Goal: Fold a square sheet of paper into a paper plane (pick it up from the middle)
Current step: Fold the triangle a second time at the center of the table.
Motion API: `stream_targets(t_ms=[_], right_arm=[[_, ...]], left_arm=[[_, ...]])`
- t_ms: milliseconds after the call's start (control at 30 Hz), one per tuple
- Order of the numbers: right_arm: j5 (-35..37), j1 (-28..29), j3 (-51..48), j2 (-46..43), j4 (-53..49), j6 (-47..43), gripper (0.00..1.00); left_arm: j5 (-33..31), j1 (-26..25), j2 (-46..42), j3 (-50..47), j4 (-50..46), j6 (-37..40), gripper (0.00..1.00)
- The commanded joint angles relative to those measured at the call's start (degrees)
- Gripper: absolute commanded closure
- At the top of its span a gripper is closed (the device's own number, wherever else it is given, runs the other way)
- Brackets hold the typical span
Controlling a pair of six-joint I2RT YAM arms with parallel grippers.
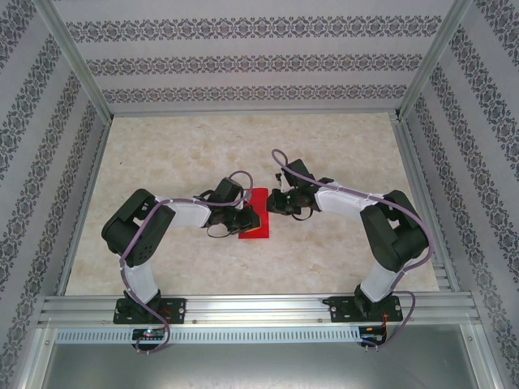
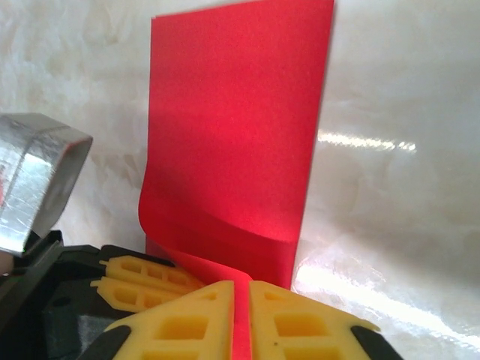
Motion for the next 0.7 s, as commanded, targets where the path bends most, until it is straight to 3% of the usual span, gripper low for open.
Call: stream_targets(t_ms=[0,400,667], right_arm=[[-2.1,1.1,0.0,1.9,1.7,0.4,0.90],[-0.8,1.2,3.2,8.1,0.1,-0.3,0.92],[1.4,1.2,2.9,10.1,-4.1,-3.1,0.93]], left_arm=[[-3.2,-0.6,0.3,-0.6,-2.6,-0.8,0.88],[-2.2,-0.7,-0.5,-0.2,-2.6,-0.5,0.88],[-3.7,-0.1,-6.7,2.0,-3.9,1.2,0.82]])
